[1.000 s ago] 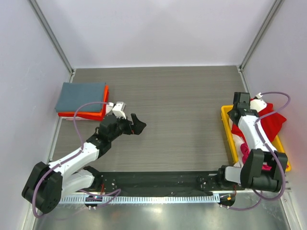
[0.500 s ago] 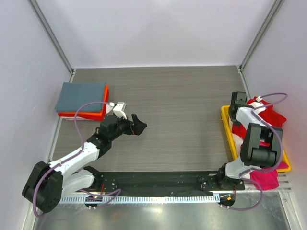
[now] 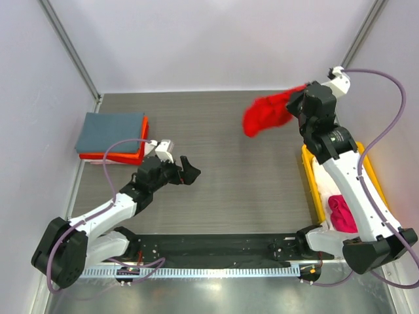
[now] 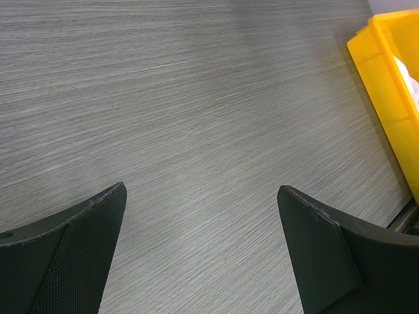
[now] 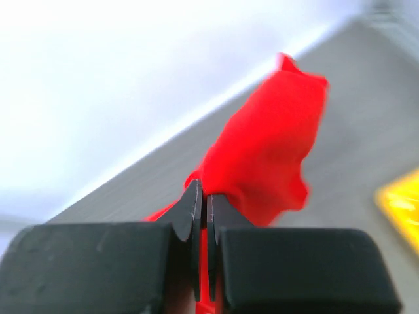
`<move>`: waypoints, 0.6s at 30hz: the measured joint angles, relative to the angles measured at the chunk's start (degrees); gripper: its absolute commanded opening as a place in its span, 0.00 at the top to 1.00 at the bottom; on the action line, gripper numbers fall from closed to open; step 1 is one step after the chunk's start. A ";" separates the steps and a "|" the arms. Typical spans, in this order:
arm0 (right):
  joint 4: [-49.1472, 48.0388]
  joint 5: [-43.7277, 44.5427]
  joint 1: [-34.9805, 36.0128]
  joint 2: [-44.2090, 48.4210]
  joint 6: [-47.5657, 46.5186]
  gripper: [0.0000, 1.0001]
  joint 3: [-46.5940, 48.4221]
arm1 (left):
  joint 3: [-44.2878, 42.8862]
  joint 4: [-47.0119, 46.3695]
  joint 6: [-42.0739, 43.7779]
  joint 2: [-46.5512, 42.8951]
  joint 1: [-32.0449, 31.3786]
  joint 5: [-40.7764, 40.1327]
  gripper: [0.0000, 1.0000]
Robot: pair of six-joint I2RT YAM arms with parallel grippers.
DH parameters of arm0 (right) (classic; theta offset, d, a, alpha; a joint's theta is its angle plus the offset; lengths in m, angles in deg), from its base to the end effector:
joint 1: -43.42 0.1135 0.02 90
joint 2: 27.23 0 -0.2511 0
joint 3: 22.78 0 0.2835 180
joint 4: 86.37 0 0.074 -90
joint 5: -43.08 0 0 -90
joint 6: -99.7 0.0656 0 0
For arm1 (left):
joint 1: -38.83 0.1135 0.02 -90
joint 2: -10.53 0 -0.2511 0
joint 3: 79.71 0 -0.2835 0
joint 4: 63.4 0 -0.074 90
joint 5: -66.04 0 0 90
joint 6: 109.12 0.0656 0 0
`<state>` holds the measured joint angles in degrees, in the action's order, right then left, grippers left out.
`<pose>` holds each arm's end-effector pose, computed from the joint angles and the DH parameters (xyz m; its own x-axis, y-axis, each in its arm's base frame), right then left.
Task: Fold and stack the t-shirts
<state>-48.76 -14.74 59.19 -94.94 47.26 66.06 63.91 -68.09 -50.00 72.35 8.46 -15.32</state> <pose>0.3111 0.0516 0.4113 -0.0570 0.5200 -0.8522 0.3737 0.8027 0.4648 0.2429 -0.1537 0.1639 -0.5811 -0.2476 -0.7753 0.3761 0.7630 -0.5256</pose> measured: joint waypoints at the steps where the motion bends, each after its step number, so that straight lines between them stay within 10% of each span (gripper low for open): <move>1: -0.26 -2.60 1.95 -0.22 -0.48 0.99 2.64 | 0.00 0.00 0.07 0.04 0.00 0.00 0.03; 6: -2.40 -12.41 4.59 0.48 -0.74 0.90 7.63 | 0.00 0.33 0.33 -0.31 0.00 -0.59 0.03; 8: -2.73 -14.93 4.44 2.29 -0.24 0.34 5.62 | 0.00 0.94 0.55 -1.46 0.00 -1.60 0.02; 10: -4.42 -18.49 4.35 5.29 -0.48 0.08 0.50 | 0.00 1.36 0.96 -3.19 0.00 -2.69 0.02; 18: -0.42 -25.07 4.37 12.61 -5.05 0.28 -22.84 | 0.52 0.92 1.38 -6.32 0.00 -4.74 0.02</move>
<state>-49.18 -39.81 63.56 -82.32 42.22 43.22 64.43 -67.17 -48.62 66.04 8.46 -20.06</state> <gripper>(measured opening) 0.766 0.983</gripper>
